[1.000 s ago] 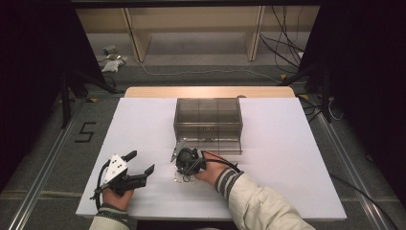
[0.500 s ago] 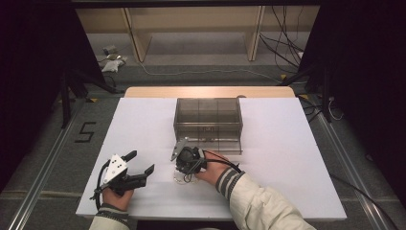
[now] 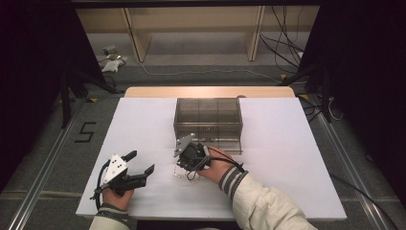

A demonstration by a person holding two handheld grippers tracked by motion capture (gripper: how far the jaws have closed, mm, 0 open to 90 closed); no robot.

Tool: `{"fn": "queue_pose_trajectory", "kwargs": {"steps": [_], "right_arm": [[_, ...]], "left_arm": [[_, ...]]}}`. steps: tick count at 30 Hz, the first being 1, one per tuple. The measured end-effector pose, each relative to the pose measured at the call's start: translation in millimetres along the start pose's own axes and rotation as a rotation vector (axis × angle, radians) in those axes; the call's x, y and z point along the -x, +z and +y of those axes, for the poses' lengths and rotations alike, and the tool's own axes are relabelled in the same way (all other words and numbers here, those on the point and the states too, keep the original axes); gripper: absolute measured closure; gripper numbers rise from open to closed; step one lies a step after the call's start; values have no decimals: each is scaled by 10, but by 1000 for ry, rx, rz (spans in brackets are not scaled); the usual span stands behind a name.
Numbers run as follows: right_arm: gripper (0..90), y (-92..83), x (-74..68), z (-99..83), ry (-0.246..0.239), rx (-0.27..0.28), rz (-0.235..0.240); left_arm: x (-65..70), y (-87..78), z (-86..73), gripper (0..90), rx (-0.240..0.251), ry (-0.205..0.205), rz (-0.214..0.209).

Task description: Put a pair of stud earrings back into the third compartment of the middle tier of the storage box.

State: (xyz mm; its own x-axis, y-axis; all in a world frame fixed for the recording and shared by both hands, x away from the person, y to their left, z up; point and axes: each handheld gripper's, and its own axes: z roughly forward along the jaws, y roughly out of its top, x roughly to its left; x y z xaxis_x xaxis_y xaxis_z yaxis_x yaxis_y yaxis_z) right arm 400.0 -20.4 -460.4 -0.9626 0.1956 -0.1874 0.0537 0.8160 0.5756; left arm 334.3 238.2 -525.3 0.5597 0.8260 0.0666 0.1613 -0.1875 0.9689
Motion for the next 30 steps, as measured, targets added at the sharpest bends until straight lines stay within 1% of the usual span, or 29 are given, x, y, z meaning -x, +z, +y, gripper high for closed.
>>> {"fn": "queue_pose_trajectory", "kwargs": {"steps": [14,17,24,28,30], "right_arm": [[854,-177,37,-12,8,43,-34],[853,-231,54,-20,16,56,-46],[853,-311,89,-42,24,66,-63],[853,-383,123,-60,26,71,-85],[853,-426,145,-75,29,63,-104]], "left_arm": [[0,1,0,153,-2,0,2],[0,1,0,153,-1,-1,2],[-1,0,0,153,-1,0,2],[0,0,0,153,-2,1,2],[1,1,0,153,-2,1,2]]}}
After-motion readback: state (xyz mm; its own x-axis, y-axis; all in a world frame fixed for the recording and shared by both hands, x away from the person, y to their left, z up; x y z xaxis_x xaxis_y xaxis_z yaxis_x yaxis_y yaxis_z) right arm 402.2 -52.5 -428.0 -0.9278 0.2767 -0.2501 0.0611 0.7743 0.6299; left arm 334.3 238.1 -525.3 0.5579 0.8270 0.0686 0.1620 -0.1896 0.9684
